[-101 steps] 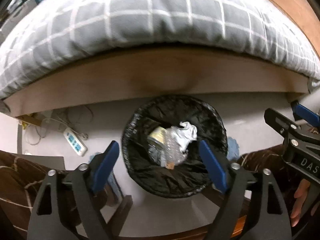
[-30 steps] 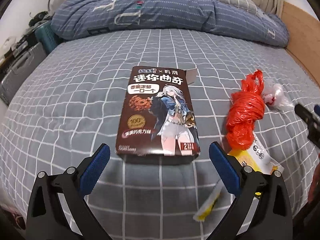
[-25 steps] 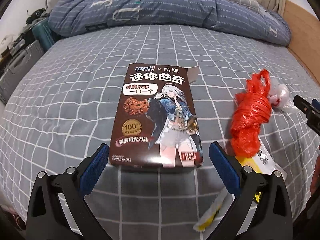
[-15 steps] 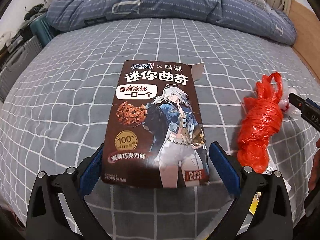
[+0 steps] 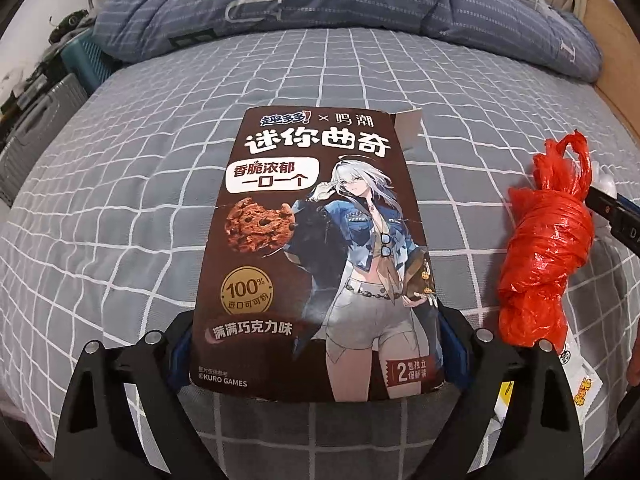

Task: Collect trash
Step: 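Grasp the brown snack box with the left tool while the right tool grasps the clear plastic bag, then lift the brown box and clear plastic bag and carry both over the black bin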

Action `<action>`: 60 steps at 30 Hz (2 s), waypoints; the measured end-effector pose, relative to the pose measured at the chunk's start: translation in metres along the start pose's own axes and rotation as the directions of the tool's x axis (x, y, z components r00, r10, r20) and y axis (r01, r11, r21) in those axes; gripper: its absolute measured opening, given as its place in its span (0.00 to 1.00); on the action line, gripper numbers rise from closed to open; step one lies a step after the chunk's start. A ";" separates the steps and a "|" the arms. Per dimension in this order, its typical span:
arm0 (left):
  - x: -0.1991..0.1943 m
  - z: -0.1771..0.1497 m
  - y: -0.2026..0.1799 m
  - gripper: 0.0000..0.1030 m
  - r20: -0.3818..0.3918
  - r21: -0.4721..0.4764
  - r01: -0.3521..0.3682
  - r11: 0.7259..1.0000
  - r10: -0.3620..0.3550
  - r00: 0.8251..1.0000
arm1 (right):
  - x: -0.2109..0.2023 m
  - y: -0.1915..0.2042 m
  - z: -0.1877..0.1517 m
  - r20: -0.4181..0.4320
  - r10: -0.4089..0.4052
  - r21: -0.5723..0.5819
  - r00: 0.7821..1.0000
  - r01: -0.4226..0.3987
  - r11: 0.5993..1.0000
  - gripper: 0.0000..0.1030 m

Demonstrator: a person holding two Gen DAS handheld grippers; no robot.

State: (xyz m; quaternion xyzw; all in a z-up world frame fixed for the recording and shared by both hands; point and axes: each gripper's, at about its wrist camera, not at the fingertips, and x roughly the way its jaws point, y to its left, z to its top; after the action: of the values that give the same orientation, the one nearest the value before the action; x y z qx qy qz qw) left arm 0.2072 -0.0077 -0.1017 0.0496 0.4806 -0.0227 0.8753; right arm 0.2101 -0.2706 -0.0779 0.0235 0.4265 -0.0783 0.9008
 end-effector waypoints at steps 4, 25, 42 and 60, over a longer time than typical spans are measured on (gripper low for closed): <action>0.001 -0.001 0.003 0.86 0.012 -0.012 0.022 1.000 -0.022 1.000 | 0.002 -0.002 -0.001 -0.015 0.024 0.019 1.000 -0.024 1.000 0.40; -0.034 -0.004 0.001 0.86 0.091 -0.028 0.033 0.999 -0.031 0.995 | -0.040 0.002 0.004 0.056 0.011 0.006 0.998 -0.012 1.000 0.37; -0.093 -0.037 0.003 0.86 0.143 -0.013 0.075 0.997 -0.072 0.987 | -0.103 0.017 -0.027 0.102 0.002 -0.050 0.995 0.003 0.999 0.37; -0.122 -0.072 0.009 0.86 0.148 -0.011 0.066 0.998 -0.063 0.987 | -0.161 0.032 -0.061 0.146 0.048 -0.060 0.988 -0.040 0.997 0.37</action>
State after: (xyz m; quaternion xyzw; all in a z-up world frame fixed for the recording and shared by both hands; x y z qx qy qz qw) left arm 0.0825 0.0084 -0.0365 0.0253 0.4161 -0.0508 0.9075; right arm 0.0680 -0.2125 0.0067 0.0014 0.3601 -0.0477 0.9317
